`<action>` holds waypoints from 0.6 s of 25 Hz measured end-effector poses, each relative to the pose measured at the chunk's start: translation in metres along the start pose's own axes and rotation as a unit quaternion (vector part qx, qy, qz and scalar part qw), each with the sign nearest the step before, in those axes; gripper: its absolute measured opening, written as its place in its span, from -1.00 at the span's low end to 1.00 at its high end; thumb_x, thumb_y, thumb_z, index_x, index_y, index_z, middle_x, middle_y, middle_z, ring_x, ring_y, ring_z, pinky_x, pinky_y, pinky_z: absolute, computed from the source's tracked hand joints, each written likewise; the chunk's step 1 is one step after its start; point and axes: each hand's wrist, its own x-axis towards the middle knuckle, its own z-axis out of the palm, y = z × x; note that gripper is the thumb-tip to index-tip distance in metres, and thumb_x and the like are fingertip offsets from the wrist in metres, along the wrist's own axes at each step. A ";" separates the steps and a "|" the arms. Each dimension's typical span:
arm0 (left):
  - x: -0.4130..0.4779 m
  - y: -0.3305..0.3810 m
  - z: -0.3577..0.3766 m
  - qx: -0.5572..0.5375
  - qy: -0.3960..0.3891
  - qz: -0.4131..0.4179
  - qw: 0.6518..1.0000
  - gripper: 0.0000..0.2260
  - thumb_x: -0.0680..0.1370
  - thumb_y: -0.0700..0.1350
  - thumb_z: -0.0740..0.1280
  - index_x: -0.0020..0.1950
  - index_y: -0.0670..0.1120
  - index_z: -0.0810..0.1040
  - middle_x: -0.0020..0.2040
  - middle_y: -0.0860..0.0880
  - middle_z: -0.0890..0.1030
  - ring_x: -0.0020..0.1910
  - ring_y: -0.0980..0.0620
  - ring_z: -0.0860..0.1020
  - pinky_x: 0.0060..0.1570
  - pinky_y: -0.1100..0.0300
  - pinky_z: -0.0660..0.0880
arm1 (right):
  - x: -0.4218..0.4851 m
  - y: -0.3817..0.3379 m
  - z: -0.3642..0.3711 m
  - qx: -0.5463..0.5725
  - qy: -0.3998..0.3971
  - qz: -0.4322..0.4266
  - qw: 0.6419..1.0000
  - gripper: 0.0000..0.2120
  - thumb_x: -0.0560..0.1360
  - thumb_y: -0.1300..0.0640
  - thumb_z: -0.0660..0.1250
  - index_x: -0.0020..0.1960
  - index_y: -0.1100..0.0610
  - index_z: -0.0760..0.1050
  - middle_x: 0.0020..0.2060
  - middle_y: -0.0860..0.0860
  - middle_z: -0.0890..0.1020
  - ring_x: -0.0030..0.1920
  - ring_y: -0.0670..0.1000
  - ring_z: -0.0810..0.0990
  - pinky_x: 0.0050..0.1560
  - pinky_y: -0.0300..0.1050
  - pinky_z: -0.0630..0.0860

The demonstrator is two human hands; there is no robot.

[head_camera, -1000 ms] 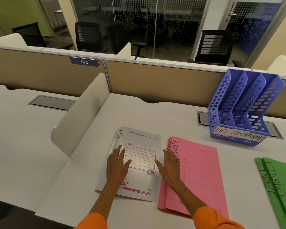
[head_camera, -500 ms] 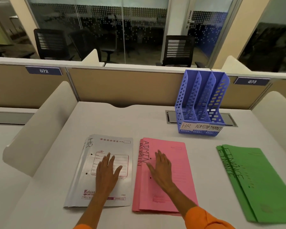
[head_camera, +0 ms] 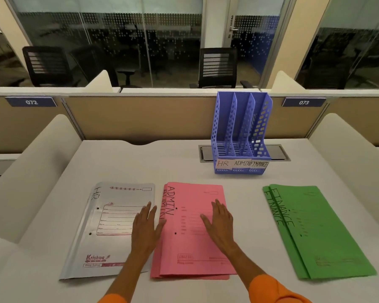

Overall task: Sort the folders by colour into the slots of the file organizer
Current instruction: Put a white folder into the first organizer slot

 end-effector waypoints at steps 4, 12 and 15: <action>-0.006 0.014 0.005 0.003 -0.005 -0.006 1.000 -0.44 0.59 0.21 0.15 0.52 -0.03 0.25 0.57 -0.04 0.18 0.56 -0.04 0.14 0.53 -0.03 0.09 | -0.003 0.013 -0.004 -0.001 -0.008 0.006 1.000 -0.34 0.59 -0.25 0.07 0.55 0.10 0.07 0.57 0.03 0.10 0.56 0.08 0.04 0.53 0.07 0.01; -0.018 0.006 -0.004 0.012 0.011 -0.011 1.000 -0.42 0.59 0.21 0.17 0.52 -0.05 0.26 0.57 -0.05 0.20 0.55 -0.05 0.17 0.52 -0.05 0.14 | -0.007 0.000 0.005 0.000 -0.020 -0.017 1.000 -0.34 0.59 -0.24 0.08 0.55 0.10 0.07 0.57 0.03 0.09 0.56 0.09 0.03 0.54 0.08 0.01; -0.021 -0.011 -0.015 0.019 0.027 -0.017 0.999 -0.42 0.58 0.24 0.11 0.51 -0.04 0.27 0.56 -0.06 0.23 0.54 -0.06 0.20 0.50 -0.05 0.19 | -0.008 -0.018 0.016 0.005 -0.029 -0.030 0.999 -0.33 0.59 -0.24 0.09 0.55 0.10 0.07 0.57 0.03 0.09 0.56 0.09 0.03 0.54 0.08 0.00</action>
